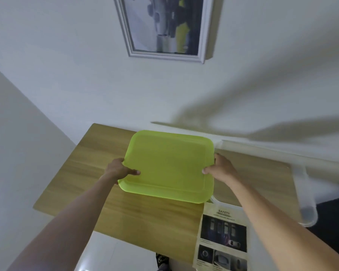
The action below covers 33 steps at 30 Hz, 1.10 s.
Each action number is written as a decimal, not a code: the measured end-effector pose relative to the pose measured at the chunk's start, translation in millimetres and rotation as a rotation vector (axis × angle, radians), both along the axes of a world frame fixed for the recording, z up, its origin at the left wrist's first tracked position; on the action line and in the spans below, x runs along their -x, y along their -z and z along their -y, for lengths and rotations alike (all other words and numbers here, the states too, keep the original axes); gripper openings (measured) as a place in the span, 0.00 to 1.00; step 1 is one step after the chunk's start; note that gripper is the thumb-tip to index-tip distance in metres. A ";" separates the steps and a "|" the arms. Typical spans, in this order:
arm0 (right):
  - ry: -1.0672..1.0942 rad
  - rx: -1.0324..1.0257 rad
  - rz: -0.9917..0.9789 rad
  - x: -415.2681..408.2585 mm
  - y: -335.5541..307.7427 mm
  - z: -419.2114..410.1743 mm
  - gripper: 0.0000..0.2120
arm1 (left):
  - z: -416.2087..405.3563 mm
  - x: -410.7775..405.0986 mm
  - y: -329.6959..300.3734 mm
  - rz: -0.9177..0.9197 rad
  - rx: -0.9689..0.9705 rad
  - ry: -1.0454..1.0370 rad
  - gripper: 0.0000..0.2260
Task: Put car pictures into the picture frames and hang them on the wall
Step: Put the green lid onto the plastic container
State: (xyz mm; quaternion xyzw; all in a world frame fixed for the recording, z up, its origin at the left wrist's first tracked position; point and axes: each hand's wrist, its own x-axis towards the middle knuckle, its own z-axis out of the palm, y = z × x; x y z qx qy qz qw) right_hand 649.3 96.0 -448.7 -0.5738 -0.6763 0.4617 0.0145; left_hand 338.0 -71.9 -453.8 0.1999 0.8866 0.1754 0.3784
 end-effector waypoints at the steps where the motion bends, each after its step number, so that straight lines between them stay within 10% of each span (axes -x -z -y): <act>1: -0.012 -0.014 0.032 13.6 3.9 5.5 0.26 | 1.4 11.2 2.6 -0.013 0.007 0.003 0.44; 11: -0.004 0.015 0.154 79.1 57.4 47.2 0.43 | 8.7 67.7 44.8 -0.076 0.063 0.073 0.39; 26: -0.082 -0.156 0.252 83.5 91.8 63.1 0.34 | 17.4 52.7 71.4 -0.271 0.134 0.129 0.42; 33: -0.277 -0.415 0.007 34.0 59.2 74.3 0.27 | 27.3 -32.7 45.5 -0.563 -0.229 0.091 0.26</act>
